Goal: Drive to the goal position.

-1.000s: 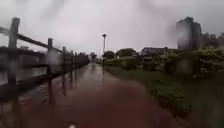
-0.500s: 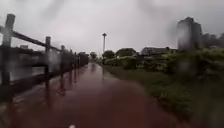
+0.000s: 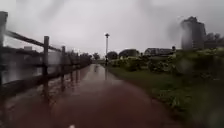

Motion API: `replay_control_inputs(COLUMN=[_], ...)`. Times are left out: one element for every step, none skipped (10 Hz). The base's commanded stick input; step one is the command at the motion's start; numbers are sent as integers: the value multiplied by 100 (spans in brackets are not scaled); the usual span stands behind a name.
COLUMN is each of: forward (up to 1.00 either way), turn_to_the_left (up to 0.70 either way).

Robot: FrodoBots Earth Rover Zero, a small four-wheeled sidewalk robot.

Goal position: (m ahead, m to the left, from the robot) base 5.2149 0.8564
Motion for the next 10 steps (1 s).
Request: replay_control_inputs(forward=[100, 100, 100, 100, 100, 100, 100, 100, 100, 100], turn_to_the_left=[0, 0, 0, 0, 0, 0, 0, 0, 1, 12])
